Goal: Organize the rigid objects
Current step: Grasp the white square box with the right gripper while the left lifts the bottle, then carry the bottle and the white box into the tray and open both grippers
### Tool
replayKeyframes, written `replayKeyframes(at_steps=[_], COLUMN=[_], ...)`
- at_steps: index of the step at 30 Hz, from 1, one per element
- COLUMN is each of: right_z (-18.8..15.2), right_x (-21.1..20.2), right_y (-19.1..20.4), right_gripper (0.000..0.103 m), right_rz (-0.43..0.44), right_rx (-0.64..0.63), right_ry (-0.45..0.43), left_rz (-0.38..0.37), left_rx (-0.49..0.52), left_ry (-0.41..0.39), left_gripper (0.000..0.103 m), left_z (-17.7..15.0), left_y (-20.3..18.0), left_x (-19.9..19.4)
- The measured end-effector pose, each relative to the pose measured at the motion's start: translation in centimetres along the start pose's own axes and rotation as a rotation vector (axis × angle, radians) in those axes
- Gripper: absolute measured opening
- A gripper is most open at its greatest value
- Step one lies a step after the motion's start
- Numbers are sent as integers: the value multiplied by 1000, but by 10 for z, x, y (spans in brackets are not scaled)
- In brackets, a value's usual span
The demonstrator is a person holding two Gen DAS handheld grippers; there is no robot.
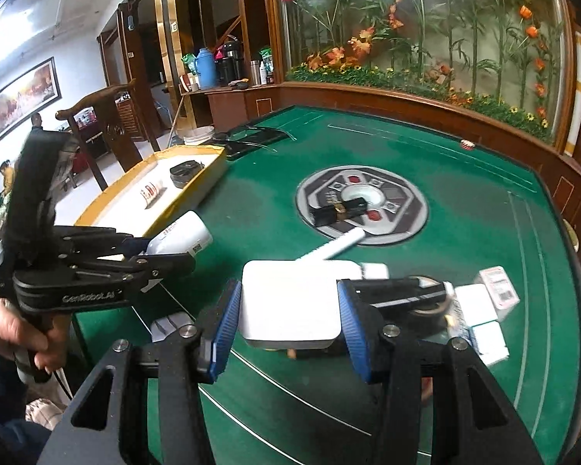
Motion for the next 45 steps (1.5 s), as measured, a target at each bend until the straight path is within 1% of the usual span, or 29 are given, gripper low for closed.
replayKeyframes(at_steps=[5, 10, 12, 20, 22, 25, 29, 33, 38, 42, 45], right_z=[14, 28, 32, 57, 63, 68, 69, 76, 86, 92, 98], right_x=[4, 12, 14, 23, 28, 40, 58, 69, 81, 91, 97], right_y=[15, 40, 50, 96, 105, 122, 150, 166, 178, 185, 186], right_gripper=[49, 49, 49, 49, 49, 49, 49, 49, 49, 49, 49], right_rz=[56, 119, 123, 166, 178, 221, 227, 213, 200, 196, 183], right_rx=[2, -18, -35, -101, -107, -107, -142, -171, -186, -182, -176], right_ry=[0, 20, 22, 21, 31, 55, 97, 118, 130, 140, 143], left_rz=[4, 16, 25, 51, 58, 63, 69, 84, 100, 105, 92], left_rx=[-36, -86, -108, -190, -211, -234, -257, -289, -320, -324, -322], left_ry=[-48, -96, -111, -141, -144, -144, -144, -145, -133, -120, -104], left_gripper=[37, 37, 37, 37, 37, 37, 37, 37, 37, 37, 37], left_z=[3, 2, 1, -10, -15, -20, -23, -21, -17, -9, -1], left_y=[17, 42, 53, 95, 105, 117, 133, 155, 179, 190, 199], left_x=[-19, -38, -45, -60, -61, -61, -61, -62, -56, -51, -47])
Point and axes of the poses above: each gripper's, at about its wrist camera, not at the fingertips, and x roughly the way its jaws point, y to its left, z to its top, the point moved 3 cm from there along x, roughly the way its jaws point, and after that the axes turned 12 degrees about y, right-handed, at the moved point
